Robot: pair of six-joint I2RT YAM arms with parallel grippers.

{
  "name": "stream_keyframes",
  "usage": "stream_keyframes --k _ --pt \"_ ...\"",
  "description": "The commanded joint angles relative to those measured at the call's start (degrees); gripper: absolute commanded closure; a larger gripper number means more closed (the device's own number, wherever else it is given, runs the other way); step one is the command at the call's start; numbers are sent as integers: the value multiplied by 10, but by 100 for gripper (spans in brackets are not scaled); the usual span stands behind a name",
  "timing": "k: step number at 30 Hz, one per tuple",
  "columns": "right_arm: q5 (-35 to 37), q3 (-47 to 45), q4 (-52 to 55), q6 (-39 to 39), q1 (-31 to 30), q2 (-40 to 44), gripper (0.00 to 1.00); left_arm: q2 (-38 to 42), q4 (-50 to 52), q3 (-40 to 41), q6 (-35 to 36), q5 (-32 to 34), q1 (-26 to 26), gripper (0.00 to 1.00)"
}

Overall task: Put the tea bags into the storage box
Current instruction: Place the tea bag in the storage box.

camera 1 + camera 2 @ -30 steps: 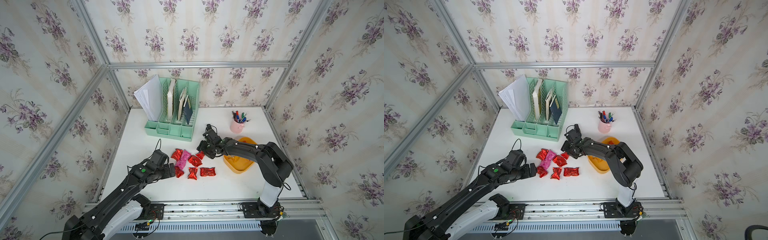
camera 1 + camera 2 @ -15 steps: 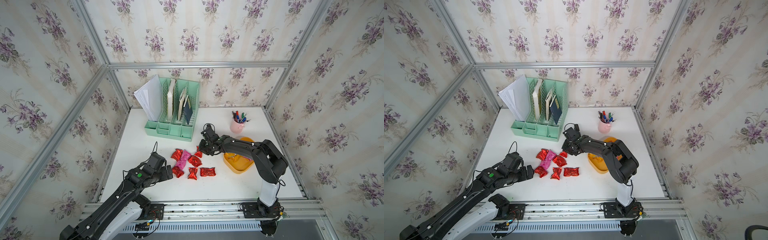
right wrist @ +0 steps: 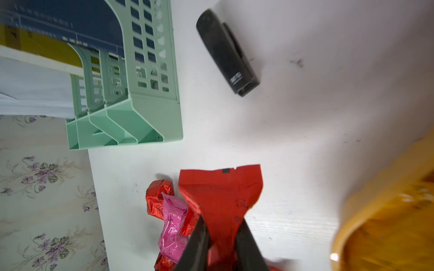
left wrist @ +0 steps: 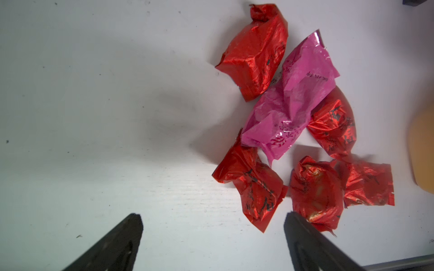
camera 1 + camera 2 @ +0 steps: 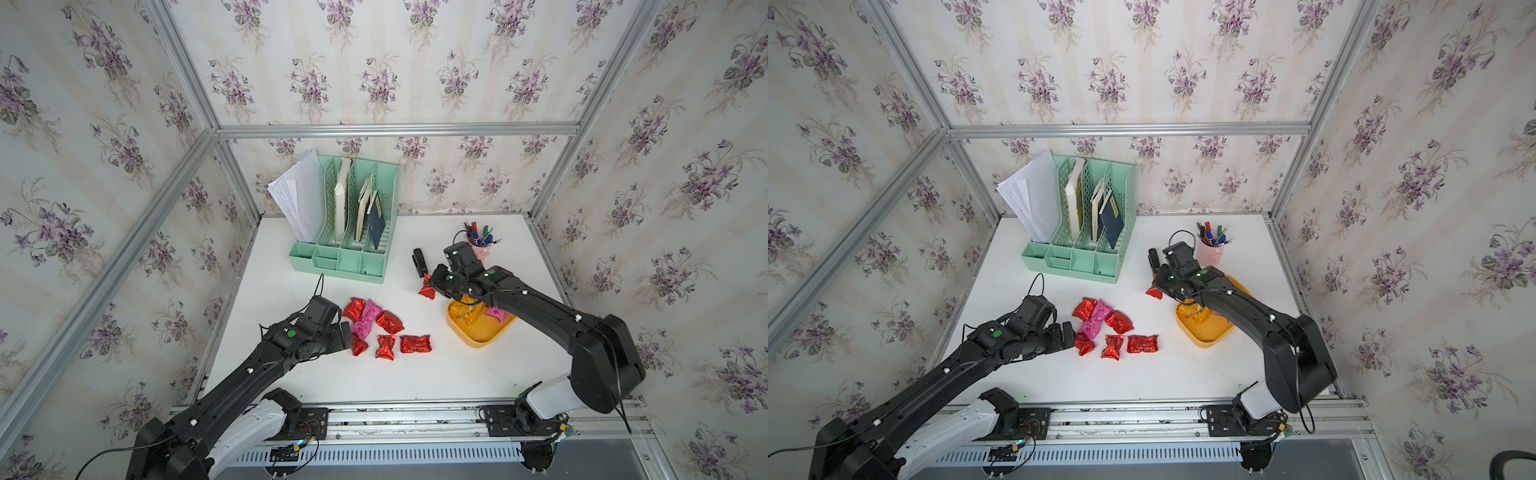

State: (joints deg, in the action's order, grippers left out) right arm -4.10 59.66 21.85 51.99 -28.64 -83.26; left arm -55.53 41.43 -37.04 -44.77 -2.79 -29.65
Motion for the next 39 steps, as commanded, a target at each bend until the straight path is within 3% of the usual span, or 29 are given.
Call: stream_keyframes --k 1,7,11,22,26,32,36,39 --pt "-2 -27 46 -42 61 51 79 -23 -29 -15 14 -7 -1 1" --pt "-78 -77 63 -108 244 114 78 -62 -57 -26 2 -19 -3 1" --pt "-94 -73 65 -138 292 86 78 -83 -56 -41 4 -19 -5 1" --pt "-108 -47 16 -128 296 -20 78 -63 -43 -28 -29 0 -15 1" --pt "-111 -36 21 -129 296 -36 66 -41 -38 -13 -37 12 -15 1" --pt "-64 -44 54 -135 295 26 37 -43 -35 -17 -28 14 -15 1" --pt "-64 -84 71 -126 283 108 33 -57 -37 -30 -8 11 -14 1" --pt "-63 -122 82 -107 224 164 33 -65 -40 -38 12 11 -15 1"
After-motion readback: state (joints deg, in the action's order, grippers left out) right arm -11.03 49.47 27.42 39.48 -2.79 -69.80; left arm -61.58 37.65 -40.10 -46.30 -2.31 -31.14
